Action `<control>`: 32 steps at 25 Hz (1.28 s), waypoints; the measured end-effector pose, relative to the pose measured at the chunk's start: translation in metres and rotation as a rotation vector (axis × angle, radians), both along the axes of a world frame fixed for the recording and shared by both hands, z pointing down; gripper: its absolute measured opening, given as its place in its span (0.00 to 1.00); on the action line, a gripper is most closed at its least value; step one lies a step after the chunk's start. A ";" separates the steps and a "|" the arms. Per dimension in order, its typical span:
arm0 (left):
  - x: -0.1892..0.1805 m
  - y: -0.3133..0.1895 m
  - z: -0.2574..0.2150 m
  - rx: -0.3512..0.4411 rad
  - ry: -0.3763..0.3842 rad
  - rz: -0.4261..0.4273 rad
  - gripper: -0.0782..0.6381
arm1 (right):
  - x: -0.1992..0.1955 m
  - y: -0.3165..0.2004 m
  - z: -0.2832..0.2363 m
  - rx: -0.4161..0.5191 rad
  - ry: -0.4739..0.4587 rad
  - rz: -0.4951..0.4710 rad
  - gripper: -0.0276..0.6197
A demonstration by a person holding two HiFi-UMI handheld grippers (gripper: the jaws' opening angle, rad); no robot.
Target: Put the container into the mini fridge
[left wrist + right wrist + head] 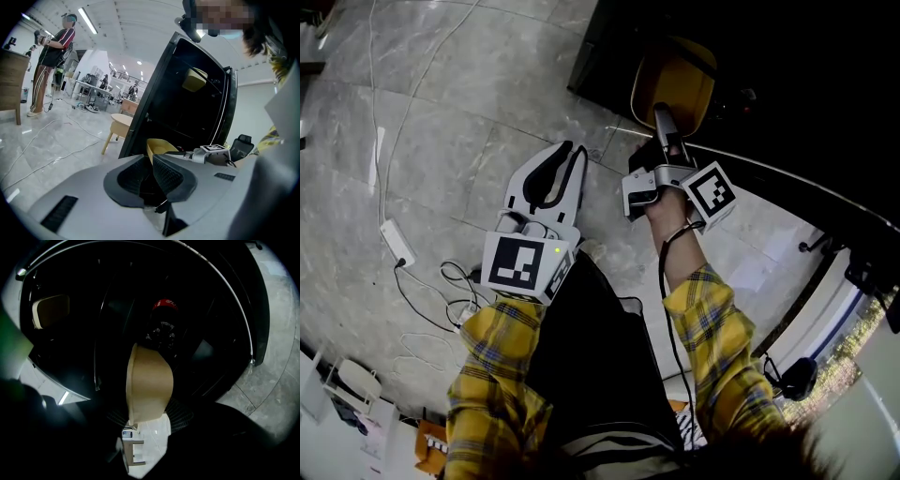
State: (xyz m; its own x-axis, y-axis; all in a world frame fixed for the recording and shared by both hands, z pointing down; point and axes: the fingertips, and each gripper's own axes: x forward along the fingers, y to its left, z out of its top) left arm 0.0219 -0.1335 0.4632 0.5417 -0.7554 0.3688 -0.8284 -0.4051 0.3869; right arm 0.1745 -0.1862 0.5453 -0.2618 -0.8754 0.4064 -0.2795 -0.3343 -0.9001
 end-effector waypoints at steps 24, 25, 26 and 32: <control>-0.008 0.000 0.003 -0.005 0.041 -0.016 0.20 | -0.004 -0.035 0.002 -0.103 0.084 -0.012 0.48; -0.008 0.001 0.003 -0.006 0.041 -0.015 0.20 | -0.004 -0.036 0.001 -0.097 0.088 -0.023 0.49; -0.008 0.001 0.003 -0.005 0.042 -0.014 0.20 | -0.006 -0.036 0.000 -0.091 0.092 -0.035 0.51; -0.003 0.002 0.002 -0.004 0.045 -0.003 0.20 | -0.009 -0.033 -0.001 -0.091 0.095 -0.073 0.57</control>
State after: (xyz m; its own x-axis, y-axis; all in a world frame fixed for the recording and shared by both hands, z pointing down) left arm 0.0187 -0.1315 0.4653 0.5554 -0.7557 0.3470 -0.8113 -0.4006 0.4259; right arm 0.1652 -0.2189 0.5445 -0.2804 -0.8137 0.5092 -0.3885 -0.3888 -0.8354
